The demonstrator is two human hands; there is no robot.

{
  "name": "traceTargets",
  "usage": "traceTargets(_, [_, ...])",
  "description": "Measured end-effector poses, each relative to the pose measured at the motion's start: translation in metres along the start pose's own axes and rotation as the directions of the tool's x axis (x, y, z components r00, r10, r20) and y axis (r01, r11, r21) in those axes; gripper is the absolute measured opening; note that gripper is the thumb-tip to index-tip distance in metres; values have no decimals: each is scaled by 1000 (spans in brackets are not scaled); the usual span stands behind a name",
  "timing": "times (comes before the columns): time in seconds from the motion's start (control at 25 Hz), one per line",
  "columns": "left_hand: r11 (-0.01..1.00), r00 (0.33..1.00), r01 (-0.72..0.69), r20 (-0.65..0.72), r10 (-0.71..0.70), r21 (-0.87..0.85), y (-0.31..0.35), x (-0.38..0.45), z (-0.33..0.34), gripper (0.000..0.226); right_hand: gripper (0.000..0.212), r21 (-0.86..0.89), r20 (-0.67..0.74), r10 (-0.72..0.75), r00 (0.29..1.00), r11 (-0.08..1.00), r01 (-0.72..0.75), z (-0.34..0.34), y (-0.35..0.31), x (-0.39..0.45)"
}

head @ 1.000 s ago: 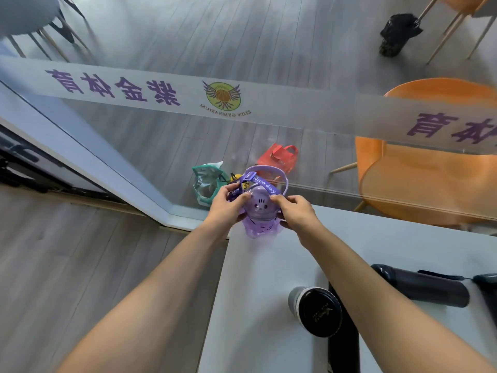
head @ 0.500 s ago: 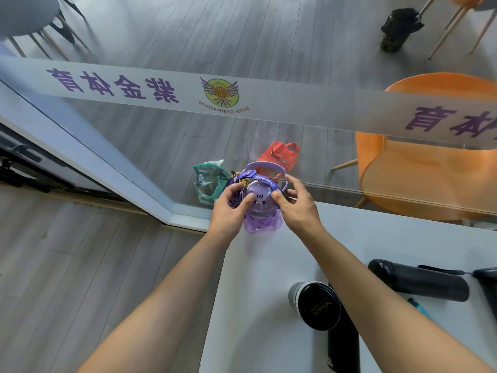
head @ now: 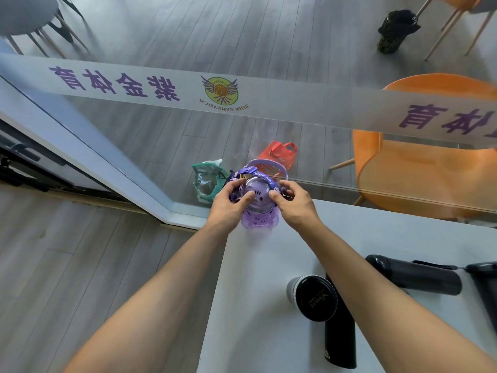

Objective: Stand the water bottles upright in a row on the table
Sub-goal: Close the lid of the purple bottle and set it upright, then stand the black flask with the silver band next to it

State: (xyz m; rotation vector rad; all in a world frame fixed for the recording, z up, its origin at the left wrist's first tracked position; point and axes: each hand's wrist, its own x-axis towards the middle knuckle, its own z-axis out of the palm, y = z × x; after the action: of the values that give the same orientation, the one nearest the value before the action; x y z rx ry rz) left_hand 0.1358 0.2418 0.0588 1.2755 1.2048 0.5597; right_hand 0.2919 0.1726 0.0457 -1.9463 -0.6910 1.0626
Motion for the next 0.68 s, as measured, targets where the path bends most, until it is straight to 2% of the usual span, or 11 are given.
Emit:
traceTargets(0.16, [991,998,-49,-32,54,128,4,-21,-6,36,32,12,-53,-31,998,999,31,-17,-6,-20])
traceTargets(0.28, [982,999,-10,-40,18,188,-3,-48,-11,17,23,34,-107,-12,994,999,16,-42,-3,-48])
traceTargets(0.44, [980,995,15,93,-34,197,-9,-99,-2,12,16,74,-203,24,979,997,-9,-73,22,-96])
traceTargets(0.56, [977,981,-19,194,-23,214,-22,-133,8,13,8,123,-262,69,962,992,-38,-82,50,-139])
traceTargets(0.68, [966,964,-70,266,1,249,-40,-160,22,14,11,129,-284,95,954,990,-60,-74,85,-180])
